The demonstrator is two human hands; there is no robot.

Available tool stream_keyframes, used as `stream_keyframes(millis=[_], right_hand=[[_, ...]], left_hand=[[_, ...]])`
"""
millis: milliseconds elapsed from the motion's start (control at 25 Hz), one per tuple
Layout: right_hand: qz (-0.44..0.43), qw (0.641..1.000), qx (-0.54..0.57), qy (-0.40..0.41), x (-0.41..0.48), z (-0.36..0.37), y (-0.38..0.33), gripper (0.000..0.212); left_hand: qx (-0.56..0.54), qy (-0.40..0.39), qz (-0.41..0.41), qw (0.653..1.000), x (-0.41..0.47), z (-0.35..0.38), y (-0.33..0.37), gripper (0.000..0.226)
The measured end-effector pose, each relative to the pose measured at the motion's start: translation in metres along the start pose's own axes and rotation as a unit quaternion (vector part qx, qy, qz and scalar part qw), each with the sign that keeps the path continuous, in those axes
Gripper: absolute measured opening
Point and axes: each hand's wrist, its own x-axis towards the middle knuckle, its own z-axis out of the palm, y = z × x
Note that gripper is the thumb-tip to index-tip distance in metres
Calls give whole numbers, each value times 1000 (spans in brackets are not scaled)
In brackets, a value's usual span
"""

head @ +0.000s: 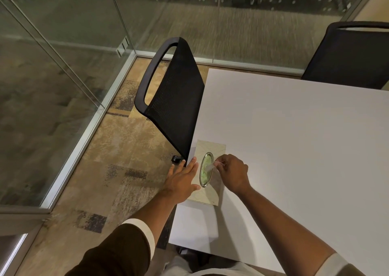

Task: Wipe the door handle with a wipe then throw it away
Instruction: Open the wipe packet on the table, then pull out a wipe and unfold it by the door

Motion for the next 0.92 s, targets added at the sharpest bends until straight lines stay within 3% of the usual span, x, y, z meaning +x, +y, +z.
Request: stream_keyframes(millis=[200,360,480,600,680,760,840,920], right_hand=[[-12,998,53,17,-15,-15,-6,24],[-41,987,150,42,-18,-36,-24,19],[-49,971,233,17,-18,-54,-38,17],[-47,954,296,-6,-19,-66,-45,17],[-49,944,327,-17,-19,-73,-48,17],[-53,937,346,-27,-19,-76,-53,17],[-56,936,347,-38,-18,-76,-57,17],[-68,936,342,-55,-19,-73,-62,18]], left_hand=[[4,-1,-10,1000,-3,-5,6,88],[-8,0,-15,1000,-5,-9,12,87],[-20,13,-17,1000,-8,-10,16,86],[-141,85,-4,986,-14,-12,24,76],[-311,159,-38,936,-20,-17,32,63],[-456,210,-94,860,-28,-24,38,61],[-514,261,-104,811,-37,-29,43,66],[-530,307,-94,785,-49,-34,46,69]])
